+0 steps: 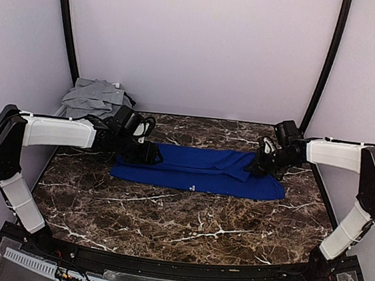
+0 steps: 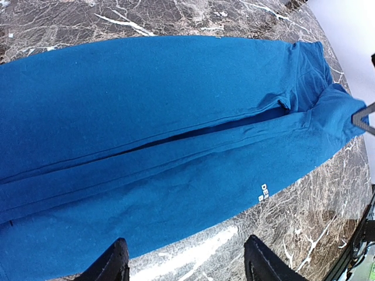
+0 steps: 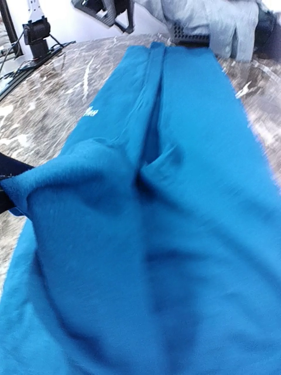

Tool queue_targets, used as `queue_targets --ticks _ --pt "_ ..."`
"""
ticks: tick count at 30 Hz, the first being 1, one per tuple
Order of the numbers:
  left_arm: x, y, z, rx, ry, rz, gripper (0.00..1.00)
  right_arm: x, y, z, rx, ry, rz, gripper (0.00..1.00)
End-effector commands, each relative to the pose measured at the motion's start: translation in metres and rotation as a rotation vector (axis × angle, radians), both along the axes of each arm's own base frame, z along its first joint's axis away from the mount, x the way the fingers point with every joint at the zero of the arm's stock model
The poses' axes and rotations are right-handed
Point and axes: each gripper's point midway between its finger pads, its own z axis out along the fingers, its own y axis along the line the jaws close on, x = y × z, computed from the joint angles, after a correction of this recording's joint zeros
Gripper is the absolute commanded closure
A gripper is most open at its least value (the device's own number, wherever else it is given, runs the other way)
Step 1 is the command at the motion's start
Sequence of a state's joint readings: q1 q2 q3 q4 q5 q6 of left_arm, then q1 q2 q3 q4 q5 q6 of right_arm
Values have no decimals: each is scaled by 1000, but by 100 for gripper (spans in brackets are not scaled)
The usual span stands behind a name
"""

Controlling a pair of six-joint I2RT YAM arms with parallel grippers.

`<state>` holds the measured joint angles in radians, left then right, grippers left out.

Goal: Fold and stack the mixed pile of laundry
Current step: Adjust the rectangle-folded T-shirt at the center of the board.

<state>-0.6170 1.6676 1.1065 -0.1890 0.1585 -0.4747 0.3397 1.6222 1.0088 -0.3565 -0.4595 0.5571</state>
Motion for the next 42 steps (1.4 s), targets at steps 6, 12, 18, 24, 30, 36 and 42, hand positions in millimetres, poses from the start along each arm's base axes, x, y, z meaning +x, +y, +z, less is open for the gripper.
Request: queue_targets --ticks 6,12,18,24,30,36,42 --pt "0 4 11 3 -32 3 34 56 25 11 7 -74 64 100" --pt "1 6 8 17 -29 10 34 86 34 0 -15 -74 68 94" --pt "3 12 2 39 -22 28 34 117 22 -6 -52 -105 6 87" --pt "8 20 1 51 -24 55 34 134 10 11 -78 -151 -10 59" --pt "9 29 -1 75 -25 58 34 122 -17 44 -111 -225 -28 53" --pt "7 28 -2 82 -33 23 34 76 -6 35 -55 -167 58 60" --pt "6 34 -22 144 36 40 41 38 27 14 -15 -115 122 69"
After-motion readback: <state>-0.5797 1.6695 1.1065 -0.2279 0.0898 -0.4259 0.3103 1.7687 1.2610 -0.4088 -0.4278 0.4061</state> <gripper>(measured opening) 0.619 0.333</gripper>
